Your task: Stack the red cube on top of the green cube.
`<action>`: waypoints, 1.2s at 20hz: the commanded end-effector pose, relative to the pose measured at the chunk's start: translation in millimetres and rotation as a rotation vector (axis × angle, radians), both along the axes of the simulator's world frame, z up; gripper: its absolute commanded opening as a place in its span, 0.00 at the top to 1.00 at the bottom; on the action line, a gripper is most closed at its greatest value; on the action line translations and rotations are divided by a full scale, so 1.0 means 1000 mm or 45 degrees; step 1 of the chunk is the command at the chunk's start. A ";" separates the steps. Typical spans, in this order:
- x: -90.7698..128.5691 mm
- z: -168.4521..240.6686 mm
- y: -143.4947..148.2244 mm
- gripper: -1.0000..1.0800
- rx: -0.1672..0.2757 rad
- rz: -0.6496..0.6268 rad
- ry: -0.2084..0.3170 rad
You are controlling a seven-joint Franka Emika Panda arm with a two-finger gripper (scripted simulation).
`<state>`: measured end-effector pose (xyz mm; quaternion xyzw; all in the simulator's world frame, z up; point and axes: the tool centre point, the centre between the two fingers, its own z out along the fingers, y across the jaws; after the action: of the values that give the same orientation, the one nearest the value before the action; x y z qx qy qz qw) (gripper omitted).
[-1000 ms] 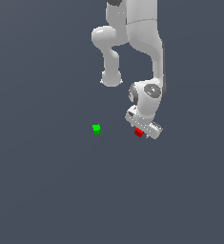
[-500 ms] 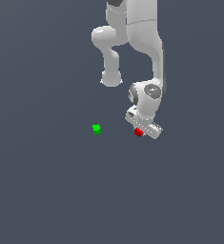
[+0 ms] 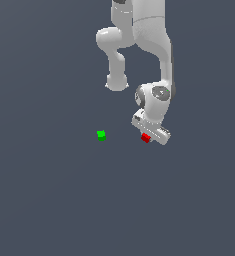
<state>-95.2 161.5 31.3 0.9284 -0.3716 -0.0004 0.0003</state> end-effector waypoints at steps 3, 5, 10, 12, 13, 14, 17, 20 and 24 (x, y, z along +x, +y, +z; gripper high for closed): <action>0.000 0.021 0.000 1.00 0.001 0.000 -0.002; -0.001 0.033 0.000 1.00 0.001 0.000 -0.002; 0.000 0.066 0.000 1.00 0.001 0.000 -0.001; 0.000 0.076 0.000 1.00 0.001 0.000 -0.001; 0.000 0.080 0.000 1.00 0.001 0.000 -0.001; 0.000 0.083 0.000 1.00 0.000 -0.001 -0.001; 0.000 0.090 0.000 1.00 0.000 -0.001 -0.001; 0.001 0.091 0.000 1.00 0.000 -0.001 -0.001; 0.001 0.089 0.000 1.00 0.000 -0.001 -0.001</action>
<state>-94.3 161.3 120.6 0.9283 -0.3719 -0.0001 0.0001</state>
